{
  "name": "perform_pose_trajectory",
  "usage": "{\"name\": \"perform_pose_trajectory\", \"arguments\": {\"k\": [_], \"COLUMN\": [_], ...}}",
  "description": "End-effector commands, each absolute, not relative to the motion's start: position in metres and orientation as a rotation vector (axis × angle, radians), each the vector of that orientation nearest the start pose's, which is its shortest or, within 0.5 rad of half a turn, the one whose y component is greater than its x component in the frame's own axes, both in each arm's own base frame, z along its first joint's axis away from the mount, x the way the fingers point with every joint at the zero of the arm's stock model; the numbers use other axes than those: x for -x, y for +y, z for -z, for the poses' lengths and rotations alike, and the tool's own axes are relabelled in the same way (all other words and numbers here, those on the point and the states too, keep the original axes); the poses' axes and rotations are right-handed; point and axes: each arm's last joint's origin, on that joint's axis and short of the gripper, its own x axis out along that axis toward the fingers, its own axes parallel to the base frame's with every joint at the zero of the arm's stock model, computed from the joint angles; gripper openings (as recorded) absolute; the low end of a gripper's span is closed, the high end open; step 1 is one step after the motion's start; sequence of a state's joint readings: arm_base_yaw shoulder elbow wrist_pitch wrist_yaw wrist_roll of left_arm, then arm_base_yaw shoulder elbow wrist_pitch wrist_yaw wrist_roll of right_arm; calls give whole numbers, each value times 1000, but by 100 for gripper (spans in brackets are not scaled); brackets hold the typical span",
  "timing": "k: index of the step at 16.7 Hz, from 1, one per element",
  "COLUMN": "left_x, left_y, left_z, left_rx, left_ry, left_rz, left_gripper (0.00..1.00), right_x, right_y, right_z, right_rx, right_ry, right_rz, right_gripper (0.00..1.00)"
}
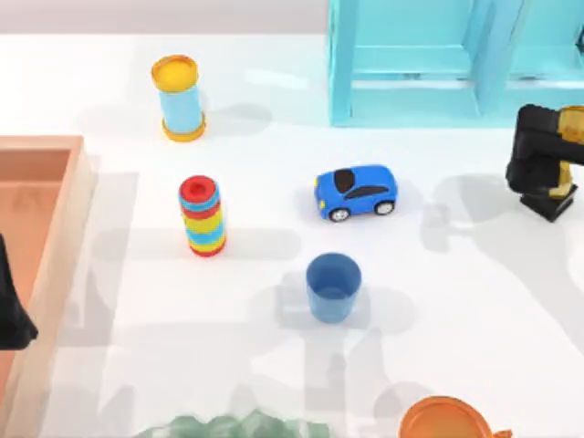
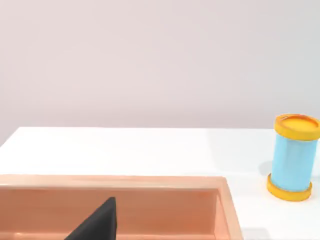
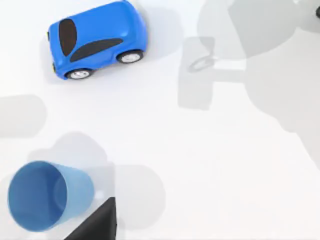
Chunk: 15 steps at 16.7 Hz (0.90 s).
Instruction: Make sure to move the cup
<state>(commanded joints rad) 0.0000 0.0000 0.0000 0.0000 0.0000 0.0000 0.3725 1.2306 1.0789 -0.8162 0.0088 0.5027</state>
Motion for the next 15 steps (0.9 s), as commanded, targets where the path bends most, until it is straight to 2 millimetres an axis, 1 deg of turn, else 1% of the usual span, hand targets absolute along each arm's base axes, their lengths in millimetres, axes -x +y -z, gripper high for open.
{"name": "perform_pose_trajectory", "arguments": {"k": [2, 5, 7, 9, 11, 12, 14, 15], "left_x": [-106, -106, -106, -106, -106, -106, -106, -106], "left_y": [-1, -1, -1, -1, -1, -1, -1, -1], "left_z": [-160, -160, -160, -160, -160, -160, -160, -160], "left_rx": [0, 0, 0, 0, 0, 0, 0, 0], "left_ry": [0, 0, 0, 0, 0, 0, 0, 0], "left_rz": [0, 0, 0, 0, 0, 0, 0, 0], "left_gripper": [100, 100, 100, 100, 100, 100, 100, 100], "right_x": [-254, -286, -300, -308, -312, -313, -314, -314], "right_y": [122, 172, 204, 231, 252, 259, 266, 266], "right_z": [-291, -282, -270, -257, -245, -241, -236, -236], "right_rx": [-246, -182, -131, -82, -40, -24, -8, -8], "right_ry": [1148, 1323, 1415, 1487, 1537, 1554, 1571, 1571], "right_rz": [-75, -49, -30, -13, -1, 4, 7, 7], "right_gripper": [100, 100, 100, 100, 100, 100, 100, 100]}}
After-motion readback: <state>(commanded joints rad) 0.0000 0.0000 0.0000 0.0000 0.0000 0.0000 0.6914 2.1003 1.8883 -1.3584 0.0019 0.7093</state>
